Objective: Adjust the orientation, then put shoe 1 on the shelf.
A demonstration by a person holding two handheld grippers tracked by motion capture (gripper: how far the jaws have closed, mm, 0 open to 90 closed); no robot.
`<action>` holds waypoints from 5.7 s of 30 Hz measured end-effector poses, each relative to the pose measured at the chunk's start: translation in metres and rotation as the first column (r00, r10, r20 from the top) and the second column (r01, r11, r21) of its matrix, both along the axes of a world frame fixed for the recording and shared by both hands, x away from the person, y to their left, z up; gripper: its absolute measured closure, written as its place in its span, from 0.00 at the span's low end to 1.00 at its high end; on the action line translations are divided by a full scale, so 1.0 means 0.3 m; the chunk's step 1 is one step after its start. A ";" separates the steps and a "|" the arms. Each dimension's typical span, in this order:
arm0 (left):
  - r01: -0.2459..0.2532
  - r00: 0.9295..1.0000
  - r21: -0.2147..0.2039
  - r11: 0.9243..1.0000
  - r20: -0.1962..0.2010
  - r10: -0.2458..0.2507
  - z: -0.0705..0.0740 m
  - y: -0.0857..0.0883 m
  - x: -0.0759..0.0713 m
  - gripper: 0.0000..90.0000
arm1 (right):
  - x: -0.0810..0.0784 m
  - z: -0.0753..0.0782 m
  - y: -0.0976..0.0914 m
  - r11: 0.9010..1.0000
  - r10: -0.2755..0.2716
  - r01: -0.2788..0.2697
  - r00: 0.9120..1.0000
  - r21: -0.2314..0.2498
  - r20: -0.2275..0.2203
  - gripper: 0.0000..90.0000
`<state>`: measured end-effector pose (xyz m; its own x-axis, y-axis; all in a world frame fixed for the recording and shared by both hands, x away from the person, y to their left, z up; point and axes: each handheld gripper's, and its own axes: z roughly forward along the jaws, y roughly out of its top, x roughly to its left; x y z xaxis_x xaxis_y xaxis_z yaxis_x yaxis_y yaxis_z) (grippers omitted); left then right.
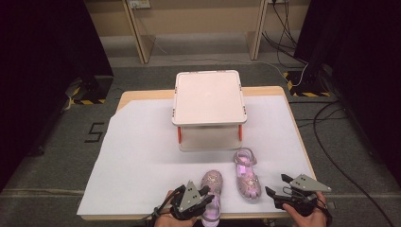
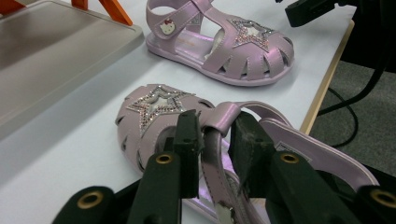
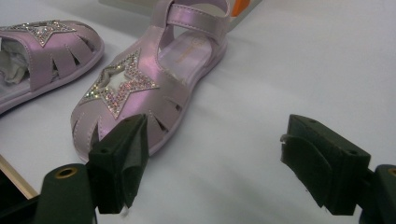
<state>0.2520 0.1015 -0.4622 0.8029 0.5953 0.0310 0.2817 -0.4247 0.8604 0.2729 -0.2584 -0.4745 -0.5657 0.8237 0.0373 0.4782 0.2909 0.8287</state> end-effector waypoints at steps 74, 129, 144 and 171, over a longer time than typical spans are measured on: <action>-0.222 0.954 0.024 0.975 0.212 0.212 0.090 0.138 0.236 0.89 | 0.008 -0.004 -0.015 1.000 -0.004 0.004 1.000 -0.003 0.004 0.26; -0.346 0.921 0.019 0.938 0.200 0.335 0.072 0.073 0.457 0.39 | 0.008 -0.010 -0.009 1.000 0.011 -0.011 1.000 -0.009 -0.006 0.26; -0.348 0.937 -0.054 0.936 0.009 0.349 -0.002 0.072 0.355 0.20 | 0.008 -0.010 -0.006 1.000 0.010 -0.010 1.000 -0.009 -0.007 0.26; -0.383 0.924 0.061 0.922 0.028 0.382 -0.071 0.025 0.395 0.31 | 0.008 -0.010 -0.007 1.000 0.011 -0.011 1.000 -0.009 -0.005 0.26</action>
